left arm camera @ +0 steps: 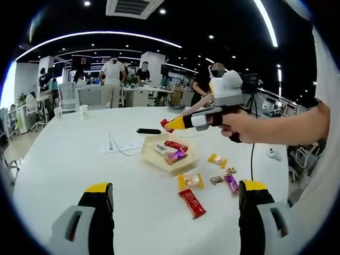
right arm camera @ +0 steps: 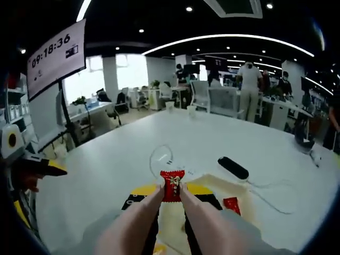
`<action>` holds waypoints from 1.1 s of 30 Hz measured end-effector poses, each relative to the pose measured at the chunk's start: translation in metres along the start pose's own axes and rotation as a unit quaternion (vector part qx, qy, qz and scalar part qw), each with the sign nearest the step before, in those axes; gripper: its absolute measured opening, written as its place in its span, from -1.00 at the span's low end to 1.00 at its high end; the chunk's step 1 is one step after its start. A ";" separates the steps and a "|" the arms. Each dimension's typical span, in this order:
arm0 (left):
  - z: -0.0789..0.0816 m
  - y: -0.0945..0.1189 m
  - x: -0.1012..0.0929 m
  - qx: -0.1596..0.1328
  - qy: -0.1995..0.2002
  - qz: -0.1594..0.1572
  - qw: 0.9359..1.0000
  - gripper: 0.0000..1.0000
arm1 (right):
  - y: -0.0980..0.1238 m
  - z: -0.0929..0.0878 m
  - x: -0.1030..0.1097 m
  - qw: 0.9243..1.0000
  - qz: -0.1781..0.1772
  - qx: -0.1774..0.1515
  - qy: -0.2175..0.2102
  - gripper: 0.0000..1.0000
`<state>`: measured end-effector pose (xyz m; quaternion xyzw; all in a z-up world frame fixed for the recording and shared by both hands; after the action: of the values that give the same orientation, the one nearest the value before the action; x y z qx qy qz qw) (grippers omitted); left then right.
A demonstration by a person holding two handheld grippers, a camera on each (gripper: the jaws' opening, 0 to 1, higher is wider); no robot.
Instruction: Place the target food into the container with the food tongs after gripping and lifting it, then release it inside without dropping or visibly crushing the food.
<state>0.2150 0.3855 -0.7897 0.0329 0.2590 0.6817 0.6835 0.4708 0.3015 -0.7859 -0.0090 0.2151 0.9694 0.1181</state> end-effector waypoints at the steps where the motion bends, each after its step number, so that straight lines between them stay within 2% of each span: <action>1: 0.000 0.000 0.000 0.000 -0.001 0.001 1.000 0.99 | -0.001 0.000 0.000 1.000 0.000 -0.001 -0.001 -0.66; 4: 0.001 0.001 0.002 0.000 0.000 0.003 1.000 0.99 | -0.006 0.000 -0.002 1.000 -0.005 -0.005 -0.005 -0.66; 6: 0.000 0.002 0.003 0.000 -0.001 0.004 1.000 0.99 | -0.012 0.000 -0.005 1.000 -0.006 0.003 0.001 -0.66; 14: -0.004 0.002 0.006 0.007 0.006 0.006 1.000 0.99 | -0.018 0.004 -0.017 1.000 -0.019 -0.002 0.017 -0.61; 21: -0.004 0.002 0.007 0.006 0.007 0.006 1.000 0.99 | -0.020 0.007 -0.018 1.000 -0.017 -0.016 0.004 -0.56; 33: -0.006 0.005 0.006 0.002 0.012 0.007 1.000 0.99 | -0.010 0.000 -0.015 1.000 -0.023 -0.010 -0.010 -0.55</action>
<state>0.2074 0.3893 -0.7945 0.0278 0.2678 0.6862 0.6758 0.4873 0.3070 -0.7894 -0.0055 0.2039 0.9686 0.1420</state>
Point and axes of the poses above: the point that each gripper's makers call its tool centre point, and the gripper's own axes: y roughly backward along the fingers, x roughly to its left, z roughly out of its top, the point moved 10 cm from there along y, roughly backward along the fingers, and after that the axes turned 8 degrees about y, right-handed, at the moved point
